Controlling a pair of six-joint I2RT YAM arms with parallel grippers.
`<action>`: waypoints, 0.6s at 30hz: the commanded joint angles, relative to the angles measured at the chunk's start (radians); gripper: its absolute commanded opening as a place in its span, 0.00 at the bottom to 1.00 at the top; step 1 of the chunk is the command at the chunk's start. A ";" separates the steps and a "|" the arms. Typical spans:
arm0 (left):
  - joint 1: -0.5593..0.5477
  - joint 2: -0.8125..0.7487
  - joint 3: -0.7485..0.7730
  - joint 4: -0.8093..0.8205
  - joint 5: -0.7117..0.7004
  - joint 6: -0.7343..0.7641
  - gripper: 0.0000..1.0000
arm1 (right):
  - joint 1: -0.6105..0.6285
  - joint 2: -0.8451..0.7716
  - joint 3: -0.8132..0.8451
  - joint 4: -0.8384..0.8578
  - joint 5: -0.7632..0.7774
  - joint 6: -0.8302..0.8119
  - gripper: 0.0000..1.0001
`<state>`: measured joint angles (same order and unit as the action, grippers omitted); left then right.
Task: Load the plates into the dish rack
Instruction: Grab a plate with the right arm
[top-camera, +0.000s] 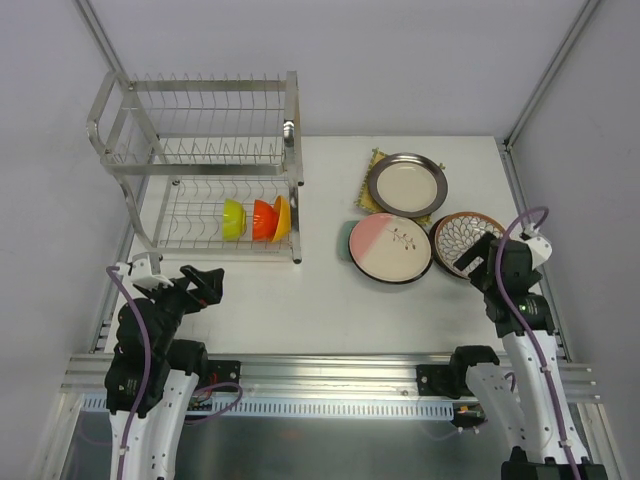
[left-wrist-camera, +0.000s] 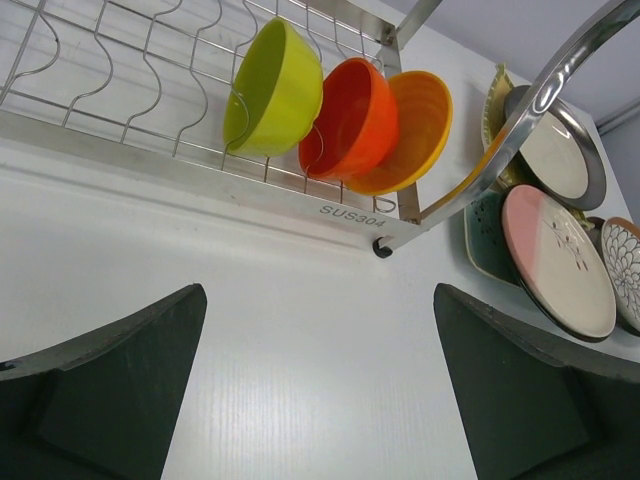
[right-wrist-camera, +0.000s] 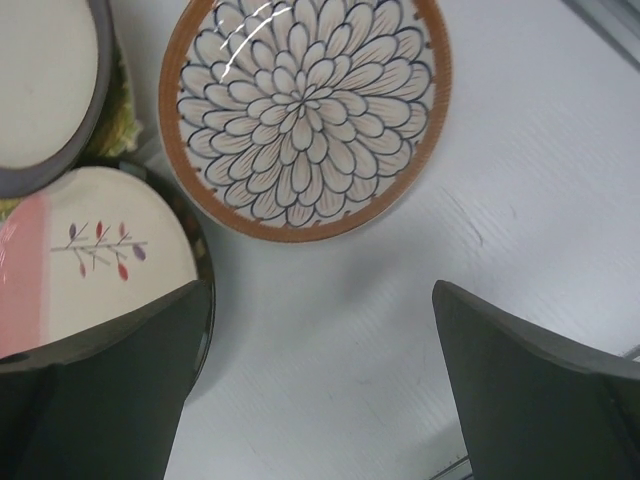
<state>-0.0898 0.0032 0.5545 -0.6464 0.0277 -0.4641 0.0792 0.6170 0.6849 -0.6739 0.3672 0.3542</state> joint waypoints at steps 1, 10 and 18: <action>0.009 -0.149 -0.008 0.060 0.023 0.013 0.99 | -0.078 0.030 0.056 -0.009 0.055 0.078 1.00; -0.019 -0.164 -0.018 0.062 0.026 0.005 0.99 | -0.268 0.096 0.019 0.020 0.076 0.131 0.99; -0.051 -0.169 -0.019 0.062 0.020 0.007 0.99 | -0.407 0.176 -0.045 0.131 -0.080 0.120 0.90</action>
<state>-0.1257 0.0032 0.5404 -0.6243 0.0441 -0.4637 -0.2813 0.7624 0.6621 -0.6304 0.3779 0.4629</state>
